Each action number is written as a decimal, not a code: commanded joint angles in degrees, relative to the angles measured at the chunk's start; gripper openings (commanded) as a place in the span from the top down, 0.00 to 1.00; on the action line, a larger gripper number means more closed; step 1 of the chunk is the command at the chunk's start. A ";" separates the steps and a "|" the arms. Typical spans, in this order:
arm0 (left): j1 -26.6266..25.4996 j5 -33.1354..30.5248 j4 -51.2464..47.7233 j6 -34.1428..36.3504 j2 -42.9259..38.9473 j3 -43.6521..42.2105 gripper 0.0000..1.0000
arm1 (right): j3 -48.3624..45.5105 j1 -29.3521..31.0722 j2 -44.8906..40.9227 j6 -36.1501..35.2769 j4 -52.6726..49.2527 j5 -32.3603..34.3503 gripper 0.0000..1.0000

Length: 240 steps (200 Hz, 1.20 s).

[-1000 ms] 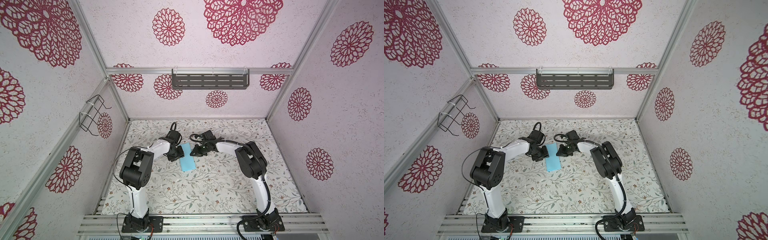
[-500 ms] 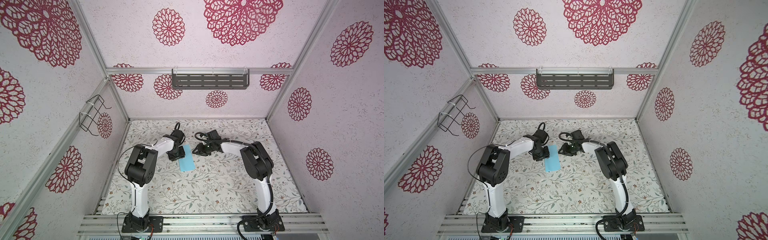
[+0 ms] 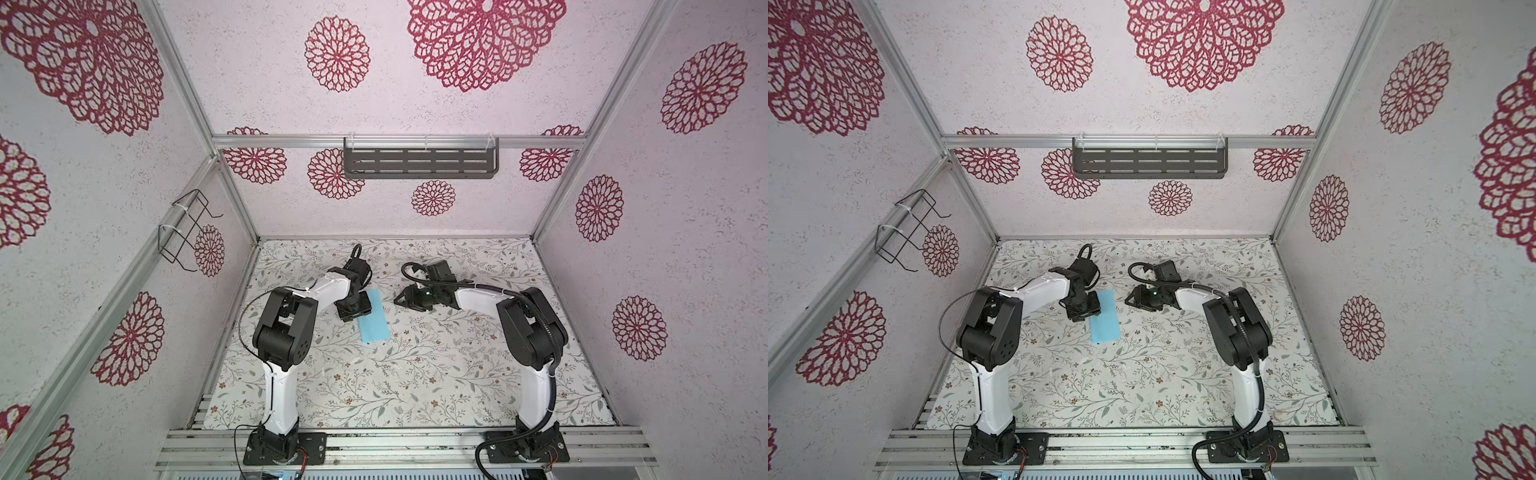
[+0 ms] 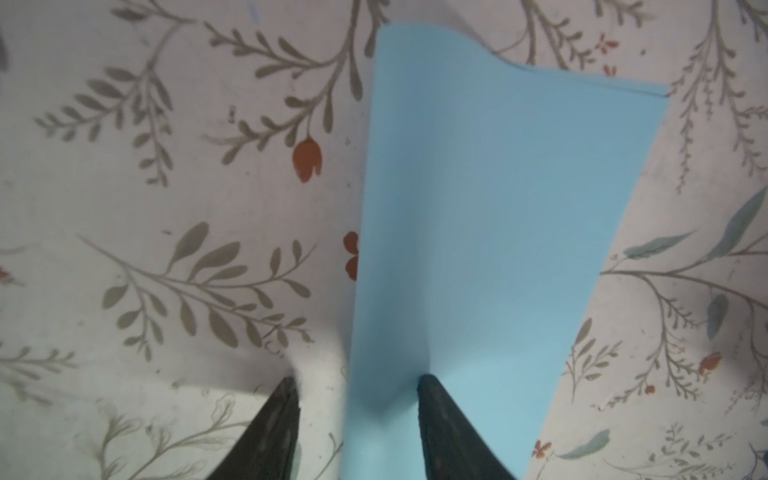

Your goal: Fold a paper plane with a square sheet of paper (pick it up from the middle)

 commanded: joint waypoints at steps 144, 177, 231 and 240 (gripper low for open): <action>-0.40 -0.78 -5.20 -0.55 7.46 -1.64 0.50 | 2.06 2.20 4.35 3.47 7.32 -9.52 0.66; -0.40 -0.65 -5.08 -1.07 7.90 -1.71 0.50 | 3.81 3.11 6.11 4.22 7.72 -10.64 0.70; -0.43 -0.47 -5.08 -1.76 8.52 -1.49 0.50 | 6.51 4.38 8.85 4.85 7.40 -11.81 0.78; -0.45 -0.40 -5.04 -1.75 8.60 -1.49 0.50 | 6.69 4.51 9.22 5.00 7.24 -11.72 0.79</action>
